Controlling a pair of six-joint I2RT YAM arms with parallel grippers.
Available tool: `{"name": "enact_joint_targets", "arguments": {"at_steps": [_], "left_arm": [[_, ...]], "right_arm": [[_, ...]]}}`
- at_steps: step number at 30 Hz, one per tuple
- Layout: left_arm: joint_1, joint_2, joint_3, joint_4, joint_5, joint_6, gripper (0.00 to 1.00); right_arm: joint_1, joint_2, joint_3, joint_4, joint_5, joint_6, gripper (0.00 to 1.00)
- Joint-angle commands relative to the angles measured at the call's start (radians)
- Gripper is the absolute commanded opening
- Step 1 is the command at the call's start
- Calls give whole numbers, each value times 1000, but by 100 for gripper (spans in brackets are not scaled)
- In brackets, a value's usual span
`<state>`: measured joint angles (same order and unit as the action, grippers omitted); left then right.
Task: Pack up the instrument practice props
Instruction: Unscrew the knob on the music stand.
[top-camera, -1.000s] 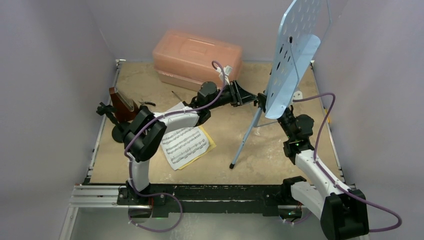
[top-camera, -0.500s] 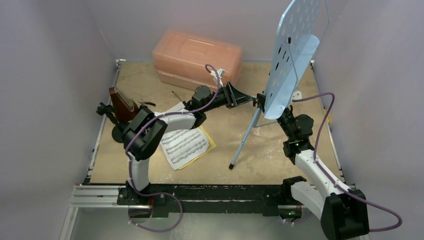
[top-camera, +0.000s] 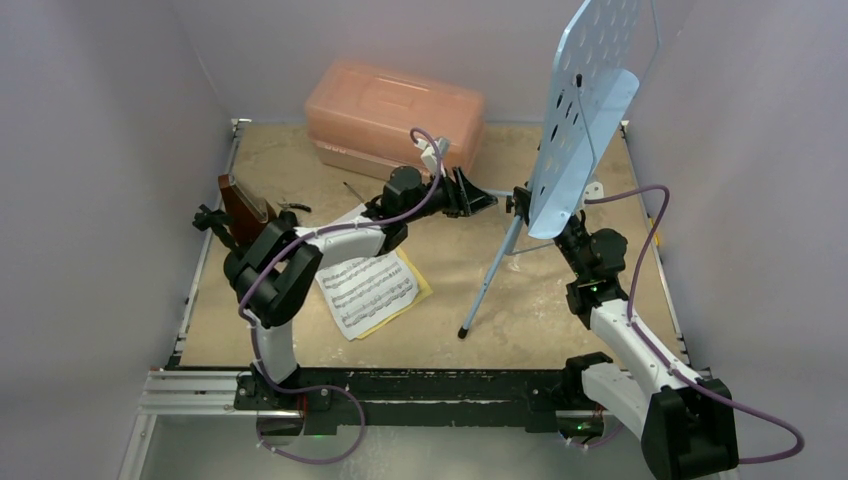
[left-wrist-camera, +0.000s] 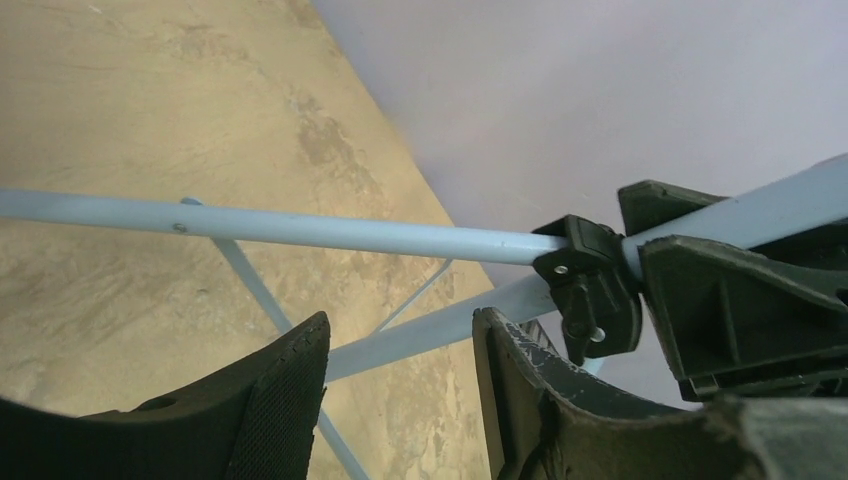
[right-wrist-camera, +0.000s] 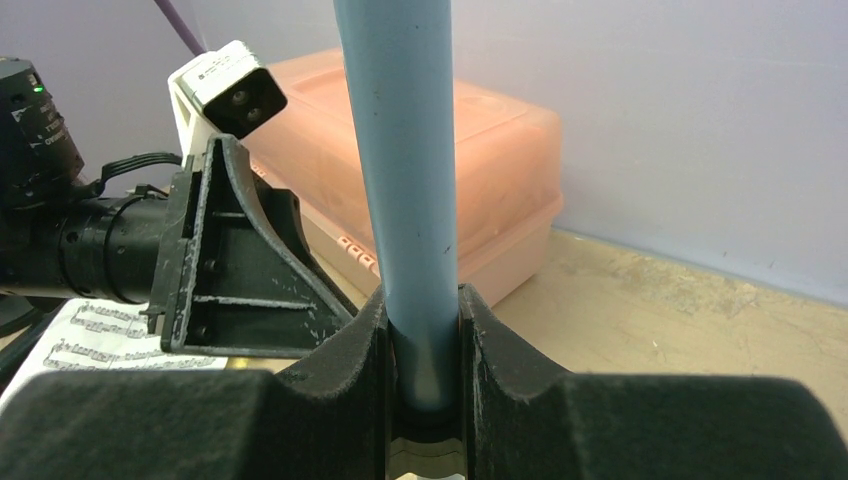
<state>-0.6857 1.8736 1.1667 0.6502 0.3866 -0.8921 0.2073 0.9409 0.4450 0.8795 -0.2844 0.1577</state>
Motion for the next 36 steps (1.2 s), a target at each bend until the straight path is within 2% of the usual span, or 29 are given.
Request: {"name": "enact_joint_targets", "arguments": {"at_steps": [1,14,36], "left_arm": [[-23,-56,29,97,42,40,54],[-32,-52,31,228,56,-23,54],[-51,14,100,73,26,48,43]], "right_arm": [[14,-4,33,-9,-42,126,5],[14,-4,34,-8,-45,129,5],[14,3,37,-5,-47,128,5]]}}
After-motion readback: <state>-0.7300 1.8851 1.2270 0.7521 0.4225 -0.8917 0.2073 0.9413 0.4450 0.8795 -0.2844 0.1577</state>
